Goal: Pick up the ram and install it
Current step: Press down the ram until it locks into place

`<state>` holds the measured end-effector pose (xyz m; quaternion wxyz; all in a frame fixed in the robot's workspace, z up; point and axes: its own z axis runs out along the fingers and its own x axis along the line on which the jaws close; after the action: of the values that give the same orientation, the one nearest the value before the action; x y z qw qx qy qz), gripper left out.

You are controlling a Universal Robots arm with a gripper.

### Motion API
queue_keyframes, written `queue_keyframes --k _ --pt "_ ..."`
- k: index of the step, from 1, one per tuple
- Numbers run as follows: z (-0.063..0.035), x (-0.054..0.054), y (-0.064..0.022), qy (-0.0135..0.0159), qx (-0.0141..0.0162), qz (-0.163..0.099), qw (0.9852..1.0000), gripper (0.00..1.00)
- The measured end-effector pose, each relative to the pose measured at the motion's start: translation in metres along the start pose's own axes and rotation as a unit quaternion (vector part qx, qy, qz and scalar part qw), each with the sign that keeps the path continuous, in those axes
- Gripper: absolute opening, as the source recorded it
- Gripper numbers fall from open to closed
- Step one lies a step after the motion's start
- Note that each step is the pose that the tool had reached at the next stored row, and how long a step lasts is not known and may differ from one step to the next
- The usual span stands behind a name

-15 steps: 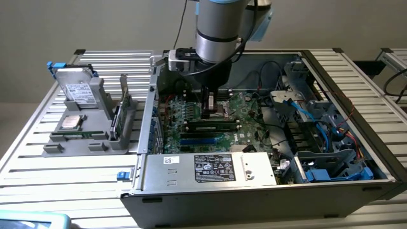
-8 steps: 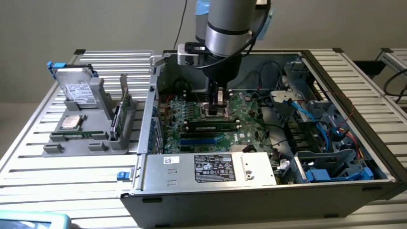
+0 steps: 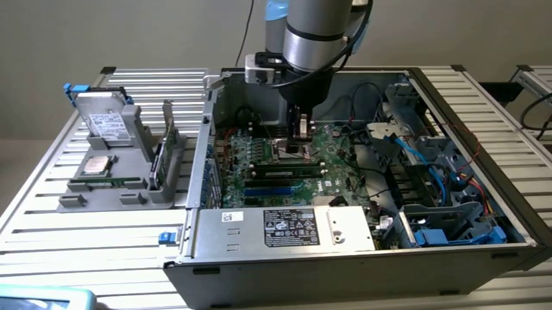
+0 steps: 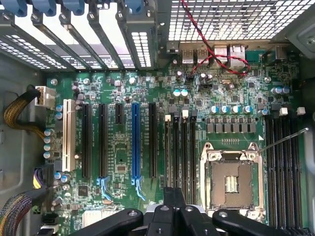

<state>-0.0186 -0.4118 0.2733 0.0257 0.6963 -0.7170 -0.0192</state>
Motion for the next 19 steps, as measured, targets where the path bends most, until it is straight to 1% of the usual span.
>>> queue_keyframes --k 19 --pt "0.0 0.0 0.0 0.0 0.0 0.0 1.0 0.11"
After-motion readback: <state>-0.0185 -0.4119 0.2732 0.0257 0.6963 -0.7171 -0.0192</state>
